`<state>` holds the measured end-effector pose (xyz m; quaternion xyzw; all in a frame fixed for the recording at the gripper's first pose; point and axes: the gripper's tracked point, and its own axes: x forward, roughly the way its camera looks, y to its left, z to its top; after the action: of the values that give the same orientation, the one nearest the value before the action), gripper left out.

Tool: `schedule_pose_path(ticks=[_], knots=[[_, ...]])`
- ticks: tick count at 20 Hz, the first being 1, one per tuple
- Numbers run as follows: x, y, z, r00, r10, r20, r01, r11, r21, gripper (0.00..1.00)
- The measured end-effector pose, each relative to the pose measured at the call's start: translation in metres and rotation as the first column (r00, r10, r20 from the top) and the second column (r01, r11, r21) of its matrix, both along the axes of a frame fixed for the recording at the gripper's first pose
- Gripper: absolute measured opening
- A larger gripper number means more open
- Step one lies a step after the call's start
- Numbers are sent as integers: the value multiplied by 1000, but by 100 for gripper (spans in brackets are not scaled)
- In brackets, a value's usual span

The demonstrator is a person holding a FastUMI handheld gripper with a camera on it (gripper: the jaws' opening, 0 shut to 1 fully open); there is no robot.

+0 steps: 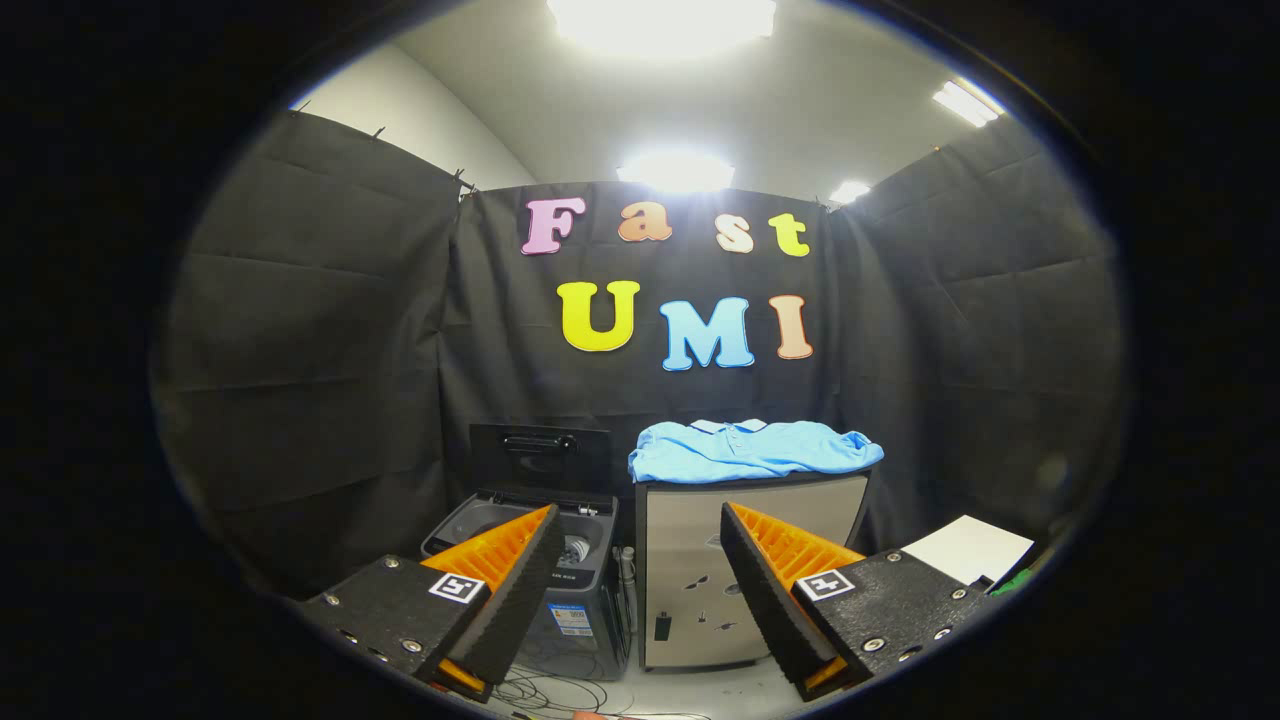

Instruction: Put the clothes into the washing machine and then close the washing machine lid.

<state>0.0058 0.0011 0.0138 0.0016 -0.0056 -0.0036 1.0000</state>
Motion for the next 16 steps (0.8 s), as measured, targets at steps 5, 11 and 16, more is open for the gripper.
schedule_pose_path(ticks=[5,11,16], knots=[[10,-1,1,1000,-8,-11,8,1000,1,97],[36,-11,11,999,-45,-15,45,999,3,97],[79,-33,26,992,-121,-48,121,993,12,97]])
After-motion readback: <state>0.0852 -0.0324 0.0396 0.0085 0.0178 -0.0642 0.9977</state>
